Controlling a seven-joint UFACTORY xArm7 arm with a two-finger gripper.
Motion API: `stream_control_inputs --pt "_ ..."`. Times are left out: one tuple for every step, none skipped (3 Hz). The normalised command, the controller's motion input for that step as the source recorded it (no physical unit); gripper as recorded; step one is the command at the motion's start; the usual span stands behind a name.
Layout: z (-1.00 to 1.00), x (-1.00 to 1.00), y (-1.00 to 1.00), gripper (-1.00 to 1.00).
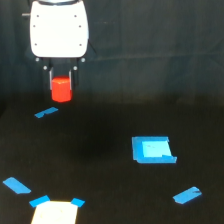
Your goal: Pick up the red object from the table
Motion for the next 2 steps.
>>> stream_control_inputs --pt "0.78 0.52 0.86 -1.00" --pt "0.01 -0.28 -1.00 -1.00"
